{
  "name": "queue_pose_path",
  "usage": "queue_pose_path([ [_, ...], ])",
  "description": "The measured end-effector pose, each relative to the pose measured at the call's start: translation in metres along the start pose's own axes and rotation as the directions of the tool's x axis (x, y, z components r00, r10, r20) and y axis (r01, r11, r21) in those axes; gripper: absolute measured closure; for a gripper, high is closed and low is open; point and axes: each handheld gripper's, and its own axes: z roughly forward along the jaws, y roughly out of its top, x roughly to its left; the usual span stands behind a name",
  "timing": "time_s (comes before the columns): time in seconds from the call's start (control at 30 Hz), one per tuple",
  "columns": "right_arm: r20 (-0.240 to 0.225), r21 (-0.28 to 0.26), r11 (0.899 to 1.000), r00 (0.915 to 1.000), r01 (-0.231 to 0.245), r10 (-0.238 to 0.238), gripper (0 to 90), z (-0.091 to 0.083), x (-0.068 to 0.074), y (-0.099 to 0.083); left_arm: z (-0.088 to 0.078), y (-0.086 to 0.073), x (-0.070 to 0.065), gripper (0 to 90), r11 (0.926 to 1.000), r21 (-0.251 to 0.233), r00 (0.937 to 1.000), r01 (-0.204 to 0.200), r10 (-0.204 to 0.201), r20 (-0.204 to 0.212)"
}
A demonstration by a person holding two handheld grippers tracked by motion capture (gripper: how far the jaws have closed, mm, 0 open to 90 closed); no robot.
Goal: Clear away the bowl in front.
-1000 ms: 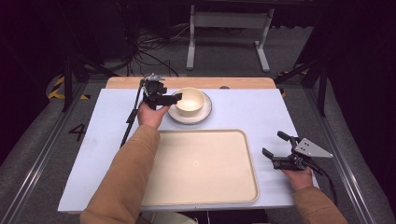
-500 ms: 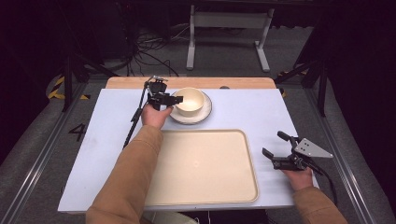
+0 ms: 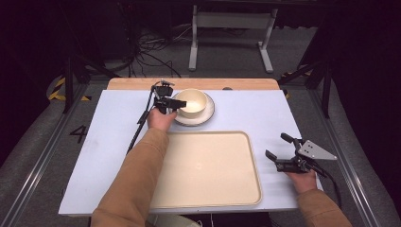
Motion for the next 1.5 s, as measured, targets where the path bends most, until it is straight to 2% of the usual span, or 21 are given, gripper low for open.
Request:
queue_pose_path([
  [0.07,0.0,0.0,1.0,1.0,-0.001,0.001,7.3,0.0,0.0,0.0,0.003,0.001,-0.001,50.7,0.9996,0.014,0.9997,0.025,-0.025,-0.004],
  [0.23,-0.001,0.0,1.0,1.0,0.0,0.0,7.3,0.0,0.0,0.0,0.009,0.001,-0.003,54.9,0.9966,0.029,0.9961,0.077,-0.076,-0.044],
  [0.43,-0.001,0.0,1.0,1.0,0.0,0.0,7.3,0.0,0.0,0.0,0.011,0.001,-0.001,65.5,0.9924,0.032,0.9914,0.119,-0.117,-0.059],
  [0.53,0.0,0.0,1.0,1.0,0.0,0.0,7.3,0.0,0.0,0.0,0.011,0.001,-0.001,66.9,0.9926,0.025,0.9911,0.119,-0.117,-0.063],
  [0.67,0.0,0.0,1.0,1.0,0.0,0.0,7.3,0.0,0.0,0.0,0.012,0.001,-0.002,70.6,0.989,0.011,0.9862,0.147,-0.146,-0.078],
  [0.73,0.0,0.0,1.0,1.0,0.0,0.0,7.3,0.0,0.0,0.0,0.013,0.001,-0.004,73.6,0.9893,0.006,0.9847,0.146,-0.145,-0.097],
  [0.83,-0.001,-0.002,1.0,1.0,0.0,0.0,7.4,0.0,0.0,0.0,0.014,0.001,-0.009,78.1,0.993,-0.003,0.9835,0.118,-0.118,-0.138],
  [1.0,-0.003,-0.006,1.0,1.0,0.003,-0.003,7.4,0.0,0.0,0.0,0.017,0.001,-0.013,82.6,0.9929,-0.022,0.9802,0.117,-0.119,-0.158],
  [1.17,-0.003,-0.006,1.0,1.0,0.002,-0.002,7.4,0.0,0.0,0.0,0.017,0.001,-0.014,83.0,0.9934,-0.022,0.98,0.112,-0.114,-0.163],
  [1.3,-0.002,-0.007,1.0,1.0,0.001,-0.001,7.3,0.0,0.0,0.0,0.016,0.001,-0.018,83.2,0.9959,-0.028,0.9799,0.086,-0.09,-0.178],
  [1.5,-0.001,-0.007,1.0,1.0,0.0,0.0,7.3,0.0,0.0,0.0,0.013,0.002,-0.02,83.3,0.997,-0.027,0.9803,0.072,-0.076,-0.182],
])
